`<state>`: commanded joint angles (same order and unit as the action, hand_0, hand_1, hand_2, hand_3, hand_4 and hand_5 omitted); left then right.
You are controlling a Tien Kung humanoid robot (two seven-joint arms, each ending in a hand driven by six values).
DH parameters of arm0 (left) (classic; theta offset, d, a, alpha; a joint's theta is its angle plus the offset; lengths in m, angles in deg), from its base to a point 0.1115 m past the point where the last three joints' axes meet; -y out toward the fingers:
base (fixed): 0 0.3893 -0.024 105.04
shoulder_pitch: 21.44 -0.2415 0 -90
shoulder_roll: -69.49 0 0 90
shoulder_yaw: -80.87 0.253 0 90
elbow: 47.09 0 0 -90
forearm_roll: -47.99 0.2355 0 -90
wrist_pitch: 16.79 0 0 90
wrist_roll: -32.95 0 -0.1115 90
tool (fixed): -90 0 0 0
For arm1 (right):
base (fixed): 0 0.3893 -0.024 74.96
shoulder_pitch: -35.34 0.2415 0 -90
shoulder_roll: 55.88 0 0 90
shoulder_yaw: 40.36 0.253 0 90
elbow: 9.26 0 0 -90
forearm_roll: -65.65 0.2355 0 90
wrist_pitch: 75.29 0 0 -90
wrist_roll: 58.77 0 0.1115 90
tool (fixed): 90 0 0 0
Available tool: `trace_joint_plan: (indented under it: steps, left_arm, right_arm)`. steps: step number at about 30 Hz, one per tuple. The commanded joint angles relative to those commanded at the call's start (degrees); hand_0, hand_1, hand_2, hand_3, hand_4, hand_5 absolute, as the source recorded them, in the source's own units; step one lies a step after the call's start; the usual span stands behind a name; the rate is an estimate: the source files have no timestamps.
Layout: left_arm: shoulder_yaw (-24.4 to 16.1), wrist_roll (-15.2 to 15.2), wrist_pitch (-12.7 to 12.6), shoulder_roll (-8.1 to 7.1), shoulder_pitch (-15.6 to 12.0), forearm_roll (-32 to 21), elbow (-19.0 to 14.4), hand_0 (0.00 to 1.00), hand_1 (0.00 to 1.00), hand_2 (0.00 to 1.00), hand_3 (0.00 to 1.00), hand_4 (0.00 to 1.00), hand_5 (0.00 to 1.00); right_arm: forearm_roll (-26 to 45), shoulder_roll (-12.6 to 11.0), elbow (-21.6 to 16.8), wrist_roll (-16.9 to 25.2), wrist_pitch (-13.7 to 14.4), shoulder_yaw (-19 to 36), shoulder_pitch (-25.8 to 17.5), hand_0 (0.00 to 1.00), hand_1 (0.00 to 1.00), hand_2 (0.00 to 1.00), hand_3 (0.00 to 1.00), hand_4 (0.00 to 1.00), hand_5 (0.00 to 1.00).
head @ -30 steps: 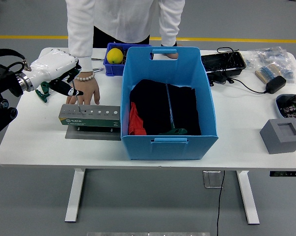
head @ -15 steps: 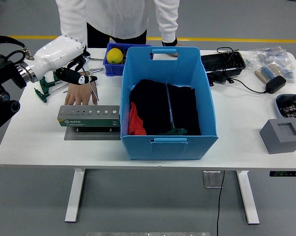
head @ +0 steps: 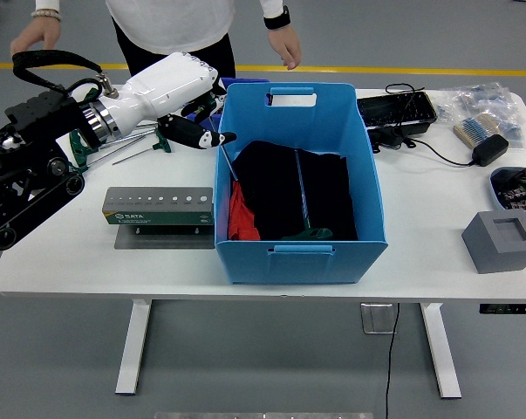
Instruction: Lift tool from toolbox,place it in box,lift tool from toolbox,place it in box
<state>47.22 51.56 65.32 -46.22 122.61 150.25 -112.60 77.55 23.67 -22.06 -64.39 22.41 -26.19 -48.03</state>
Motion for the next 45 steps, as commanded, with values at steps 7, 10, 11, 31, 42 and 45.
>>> trace_joint_plan:
  steps: [7,10,11,31,42,45]
  left_arm:
    - [4.73,-6.94,9.25,4.75,2.26,-1.48,6.56,0.315,0.313,0.434,0.493,0.882,0.499]
    - [6.17,-8.69,13.41,5.81,2.38,-3.36,9.14,0.315,0.313,0.434,0.493,0.882,0.499]
    - [6.48,-9.13,14.75,6.02,2.38,-3.73,9.65,0.315,0.313,0.434,0.493,0.882,0.499]
    - [6.76,-9.8,17.82,7.73,2.59,-7.07,9.53,0.503,0.566,0.753,0.635,0.923,0.56]
    - [3.69,-9.45,16.15,8.02,1.21,-6.89,8.58,0.514,0.575,0.776,0.657,0.922,0.557]
    - [-0.38,-10.73,16.25,7.71,-1.16,-6.04,7.5,0.523,0.576,0.776,0.664,0.922,0.558]
  right_arm:
    - [-0.72,-0.3,0.13,-0.24,-0.19,0.31,0.61,0.719,0.721,0.785,0.632,0.881,0.747]
    - [-0.44,-0.4,0.18,-0.2,-0.31,0.17,0.88,0.719,0.721,0.785,0.632,0.881,0.747]
    - [-0.38,-0.43,0.19,-0.19,-0.33,0.15,0.95,0.719,0.721,0.785,0.632,0.881,0.747]
    - [-1.44,-0.58,0.08,-0.64,-0.39,0.68,0.97,0.719,0.722,0.785,0.629,0.878,0.746]
    - [-1.14,-0.65,0.12,-0.46,-0.41,0.49,1.03,0.72,0.722,0.785,0.627,0.877,0.745]
    - [-0.57,-0.63,0.11,-0.24,-0.44,0.13,1.03,0.72,0.721,0.785,0.625,0.867,0.737]
